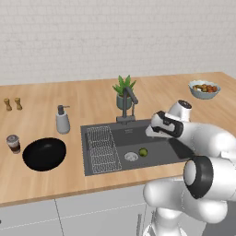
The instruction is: Pick the lime from the sink and place it in the bowl. Then pick the bowl and place it in the microwave. Then close the microwave door and press the start button.
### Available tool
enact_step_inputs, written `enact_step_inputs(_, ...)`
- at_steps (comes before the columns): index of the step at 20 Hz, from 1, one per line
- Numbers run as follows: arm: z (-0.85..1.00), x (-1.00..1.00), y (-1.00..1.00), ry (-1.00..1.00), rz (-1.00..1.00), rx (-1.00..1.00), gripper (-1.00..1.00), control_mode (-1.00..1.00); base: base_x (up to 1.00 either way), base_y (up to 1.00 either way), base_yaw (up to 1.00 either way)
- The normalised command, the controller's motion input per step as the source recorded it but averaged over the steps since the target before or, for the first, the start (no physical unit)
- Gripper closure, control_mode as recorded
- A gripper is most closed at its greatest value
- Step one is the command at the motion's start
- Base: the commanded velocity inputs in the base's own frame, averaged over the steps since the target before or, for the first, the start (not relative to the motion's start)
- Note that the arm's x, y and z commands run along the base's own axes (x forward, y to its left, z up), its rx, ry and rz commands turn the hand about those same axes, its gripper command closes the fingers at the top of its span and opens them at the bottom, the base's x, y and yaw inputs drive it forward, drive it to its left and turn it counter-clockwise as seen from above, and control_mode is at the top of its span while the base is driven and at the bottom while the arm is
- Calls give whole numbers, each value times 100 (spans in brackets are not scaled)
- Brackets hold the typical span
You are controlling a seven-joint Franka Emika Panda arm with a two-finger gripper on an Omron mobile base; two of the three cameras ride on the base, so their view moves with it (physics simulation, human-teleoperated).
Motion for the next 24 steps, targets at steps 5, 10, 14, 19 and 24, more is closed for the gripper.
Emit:
enact_step_inputs(5, -48, 41, 1, 1, 0, 0, -100, -100, 0, 0, 0)
enact_step_inputs(10, -47, 30, 2, 4, 0, 0, -100, -100, 0, 0, 0)
enact_step_inputs(14, -19, 15, 0, 3, 0, 0, -100, -100, 0, 0, 0)
enact_step_inputs(19, -28, 59, 2, 9, 0, 0, -100, -100, 0, 0, 0)
enact_step_inputs(24, -31, 56, 3, 15, 0, 0, -100, -100, 0, 0, 0)
